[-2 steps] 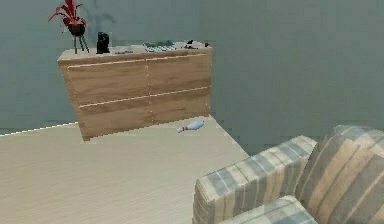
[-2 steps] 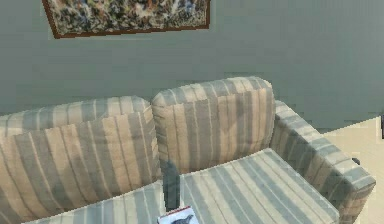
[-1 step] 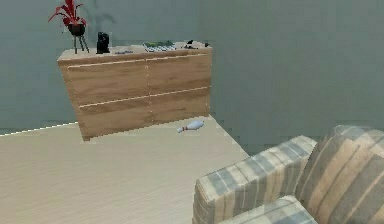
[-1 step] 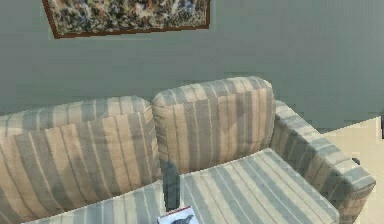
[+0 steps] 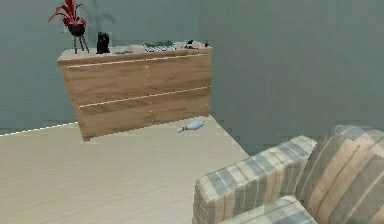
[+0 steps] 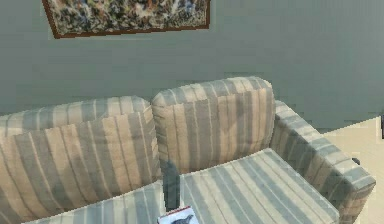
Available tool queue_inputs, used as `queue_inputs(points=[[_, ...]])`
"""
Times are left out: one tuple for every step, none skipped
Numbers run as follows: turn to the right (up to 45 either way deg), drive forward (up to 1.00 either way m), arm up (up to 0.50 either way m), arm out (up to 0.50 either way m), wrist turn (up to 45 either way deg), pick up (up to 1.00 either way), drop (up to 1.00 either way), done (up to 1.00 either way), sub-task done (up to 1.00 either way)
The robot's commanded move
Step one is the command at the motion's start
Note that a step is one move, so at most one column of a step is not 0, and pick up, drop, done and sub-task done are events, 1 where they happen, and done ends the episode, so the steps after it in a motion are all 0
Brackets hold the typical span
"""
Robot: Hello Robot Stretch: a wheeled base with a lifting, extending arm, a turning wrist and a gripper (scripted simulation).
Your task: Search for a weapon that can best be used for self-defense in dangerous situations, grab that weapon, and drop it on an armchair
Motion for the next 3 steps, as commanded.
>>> queue_inputs(points=[[0.0,0.00,0.00,0.34,0.0,0.00,0.00,0.00,0.00],[0.0,0.00,0.00,0.00,45.0,0.00,0.00,0.00,0.00],[0.0,0.00,0.00,0.00,45.0,0.00,0.00,0.00,0.00]])
